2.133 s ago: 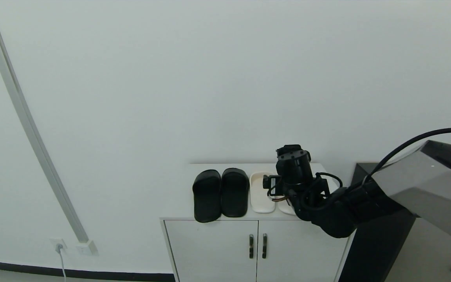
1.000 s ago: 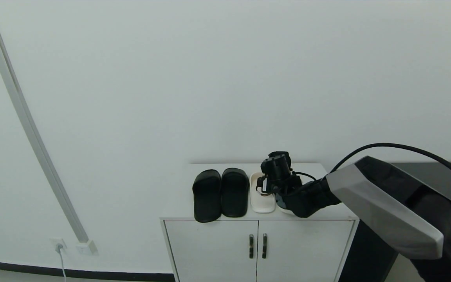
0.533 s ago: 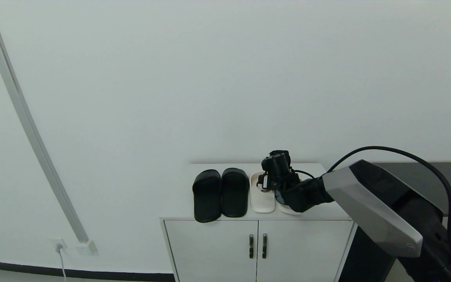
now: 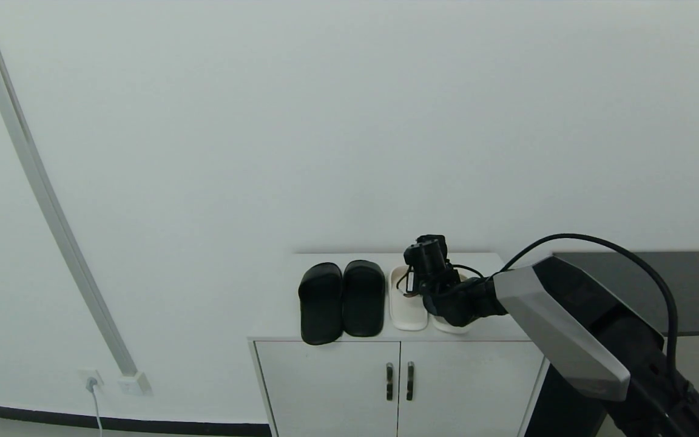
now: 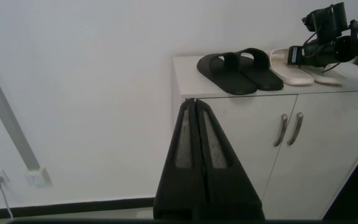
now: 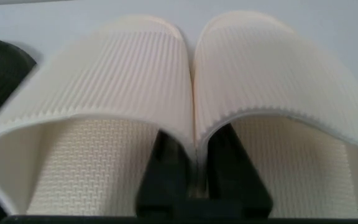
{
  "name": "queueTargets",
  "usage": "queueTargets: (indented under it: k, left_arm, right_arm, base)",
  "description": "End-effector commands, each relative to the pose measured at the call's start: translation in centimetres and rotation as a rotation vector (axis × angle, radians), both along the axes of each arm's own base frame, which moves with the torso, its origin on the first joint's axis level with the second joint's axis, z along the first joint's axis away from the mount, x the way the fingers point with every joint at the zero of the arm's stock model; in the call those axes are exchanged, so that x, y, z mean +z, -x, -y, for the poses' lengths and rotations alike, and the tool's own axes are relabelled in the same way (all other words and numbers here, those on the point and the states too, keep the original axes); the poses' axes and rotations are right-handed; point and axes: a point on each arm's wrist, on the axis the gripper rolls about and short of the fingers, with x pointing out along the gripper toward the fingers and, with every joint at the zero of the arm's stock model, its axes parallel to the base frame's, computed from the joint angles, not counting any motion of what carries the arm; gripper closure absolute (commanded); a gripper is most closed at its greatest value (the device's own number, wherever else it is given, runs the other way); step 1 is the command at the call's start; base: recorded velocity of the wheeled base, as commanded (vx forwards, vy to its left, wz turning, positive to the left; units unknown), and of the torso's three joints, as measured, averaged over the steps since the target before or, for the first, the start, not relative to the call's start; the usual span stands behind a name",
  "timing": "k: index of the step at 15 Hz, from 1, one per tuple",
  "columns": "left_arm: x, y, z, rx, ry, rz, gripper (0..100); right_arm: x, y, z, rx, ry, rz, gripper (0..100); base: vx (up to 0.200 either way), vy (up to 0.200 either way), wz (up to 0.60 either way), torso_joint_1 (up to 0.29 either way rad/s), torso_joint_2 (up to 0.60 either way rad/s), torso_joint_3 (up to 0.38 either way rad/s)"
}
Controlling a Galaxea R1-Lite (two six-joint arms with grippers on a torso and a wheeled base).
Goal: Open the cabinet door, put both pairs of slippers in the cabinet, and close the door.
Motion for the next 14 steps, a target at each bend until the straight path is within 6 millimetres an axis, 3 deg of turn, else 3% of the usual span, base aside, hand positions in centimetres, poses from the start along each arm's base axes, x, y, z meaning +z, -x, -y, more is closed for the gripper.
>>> queueTargets:
  k: [1,4,6,8,10,11,14]
  left_arm:
    - [0.0,0.0,0.0,0.0,0.0,-0.001,100]
    - [0.0,0.0,0.0,0.0,0.001,0.001,100]
    - [0.0,0.0,0.0,0.0,0.0,-0.002,100]
    - [0.0,0.0,0.0,0.004,0.001,-0.001,100]
    - [0.0,0.0,0.0,0.004,0.0,-0.001,100]
    - [0.0,0.0,0.0,0.003,0.0,-0.001,100]
    - [0.0,0.0,0.0,0.001,0.0,-0.001,100]
  right_arm:
    - [0.0,0.0,0.0,-0.002,0.001,0.0,100]
    - [1.8,0.4,0.3,-0.021,0.008,0.023,100]
    - [5.2,2.1,0.8,-0.018,0.0,0.05,100]
    - [8.5,5.4,1.7,0.039,0.014,0.076,100]
    - [10.3,9.3,2.5,0.178,-0.007,0.125,100]
    - [10.5,10.8,3.0,0.229,-0.008,0.137,100]
    - [10.1,17.9,6.0,0.506,-0.014,0.165,100]
  base:
    - [0.0,0.0,0.0,0.0,0.0,0.0]
    - [0.0,0.0,0.0,0.0,0.0,0.0]
    - [0.0,0.0,0.0,0.0,0.0,0.0]
    - [0.0,0.0,0.0,0.0,0.0,0.0]
    - [0.0,0.0,0.0,0.0,0.0,0.0]
    - [0.0,0.0,0.0,0.0,0.0,0.0]
    - [0.0,0.0,0.0,0.0,0.0,0.0]
